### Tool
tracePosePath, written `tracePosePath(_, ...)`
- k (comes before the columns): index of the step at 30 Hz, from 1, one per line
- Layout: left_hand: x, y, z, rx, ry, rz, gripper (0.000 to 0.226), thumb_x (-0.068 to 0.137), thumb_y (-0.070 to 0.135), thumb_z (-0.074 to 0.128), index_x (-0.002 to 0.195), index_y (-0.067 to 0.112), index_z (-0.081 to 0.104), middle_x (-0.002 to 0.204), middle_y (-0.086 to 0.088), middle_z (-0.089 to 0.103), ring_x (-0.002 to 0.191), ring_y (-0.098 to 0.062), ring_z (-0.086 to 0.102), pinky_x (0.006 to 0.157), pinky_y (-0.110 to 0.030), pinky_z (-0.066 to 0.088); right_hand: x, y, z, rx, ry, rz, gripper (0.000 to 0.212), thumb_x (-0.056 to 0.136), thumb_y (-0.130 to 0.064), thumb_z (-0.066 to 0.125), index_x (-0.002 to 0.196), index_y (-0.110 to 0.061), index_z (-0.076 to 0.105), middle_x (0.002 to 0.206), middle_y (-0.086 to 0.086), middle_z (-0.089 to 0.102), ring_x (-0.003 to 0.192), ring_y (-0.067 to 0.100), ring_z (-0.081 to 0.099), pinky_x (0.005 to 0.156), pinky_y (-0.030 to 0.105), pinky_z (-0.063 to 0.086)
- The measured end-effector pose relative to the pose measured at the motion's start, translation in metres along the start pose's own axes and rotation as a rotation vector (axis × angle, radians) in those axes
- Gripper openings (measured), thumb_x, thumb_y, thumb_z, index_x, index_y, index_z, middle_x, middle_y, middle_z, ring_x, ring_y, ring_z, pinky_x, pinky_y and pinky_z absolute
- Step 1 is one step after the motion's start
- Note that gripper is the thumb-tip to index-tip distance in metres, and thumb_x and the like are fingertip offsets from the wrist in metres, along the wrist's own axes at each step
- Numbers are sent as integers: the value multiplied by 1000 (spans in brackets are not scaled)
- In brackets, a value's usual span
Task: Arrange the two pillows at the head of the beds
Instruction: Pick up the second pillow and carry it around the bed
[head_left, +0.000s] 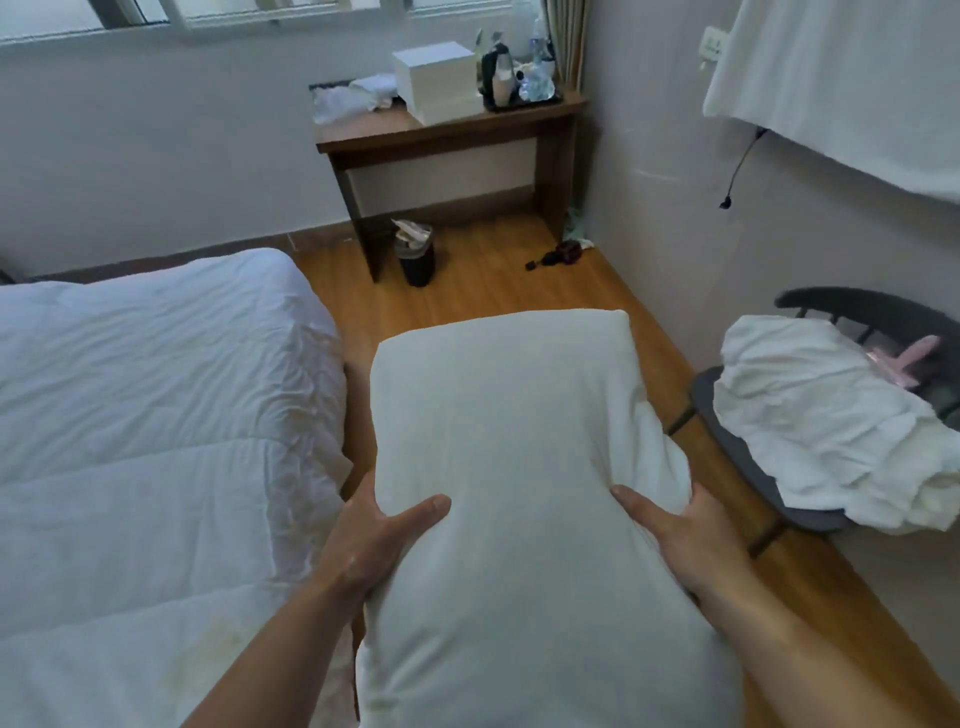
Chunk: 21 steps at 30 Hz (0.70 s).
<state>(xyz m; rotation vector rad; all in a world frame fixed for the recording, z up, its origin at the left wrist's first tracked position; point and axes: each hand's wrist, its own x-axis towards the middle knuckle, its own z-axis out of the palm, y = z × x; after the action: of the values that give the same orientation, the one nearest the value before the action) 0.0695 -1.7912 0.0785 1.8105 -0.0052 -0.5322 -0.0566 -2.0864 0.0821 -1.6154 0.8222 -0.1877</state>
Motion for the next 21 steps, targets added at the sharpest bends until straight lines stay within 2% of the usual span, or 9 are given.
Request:
tracePosePath(3, 43, 7, -16, -16, 34, -20, 72, 66, 41, 98, 130, 33, 67, 114, 13, 83, 100, -2, 79, 93, -34, 61, 53, -19, 32, -42, -46, -33, 70, 74, -37, 90, 136, -18, 63, 122, -3, 71, 108, 20, 66, 91, 36, 49)
tracePosePath(6, 97, 8, -39, -39, 76, -27, 72, 64, 43, 95, 130, 33, 67, 114, 14, 82, 98, 0, 79, 88, -30, 61, 104, -39, 73, -70, -62, -42, 71, 72, -41, 91, 135, -22, 62, 121, -7, 71, 112, 21, 66, 94, 38, 50)
tracePosePath(10, 183, 25, -89, -31, 121, -39, 102, 45, 70, 95, 135, 33, 66, 123, 10, 80, 112, -15, 77, 104, -49, 58, 165, -83, 137, -82, -66, -37, 65, 71, -46, 91, 127, -31, 62, 117, -12, 71, 108, 17, 67, 95, 42, 53)
tracePosePath(12, 220, 38, -114, -25, 121, -33, 99, 46, 68, 95, 135, 36, 66, 123, 12, 80, 113, -15, 77, 105, -49, 57, 188, -110, 166, -85, -75, -47, 66, 70, -47, 91, 126, -30, 63, 116, -13, 71, 108, 17, 67, 95, 42, 52)
tracePosePath(18, 305, 77, -173, -53, 144, -5, 84, 55, 52, 93, 134, 36, 66, 120, 13, 80, 109, -8, 77, 100, -39, 59, 254, -169, 245, -110, -77, -111, 90, 62, -61, 89, 139, -27, 59, 124, -11, 70, 115, 20, 65, 102, 46, 51)
tracePosePath(21, 348, 90, -198, -80, 162, -5, 80, 59, 46, 94, 134, 33, 67, 119, 10, 81, 108, -12, 78, 101, -44, 60, 293, -194, 284, -118, -81, -151, 100, 55, -71, 88, 142, -32, 57, 130, -12, 69, 121, 19, 65, 106, 49, 50)
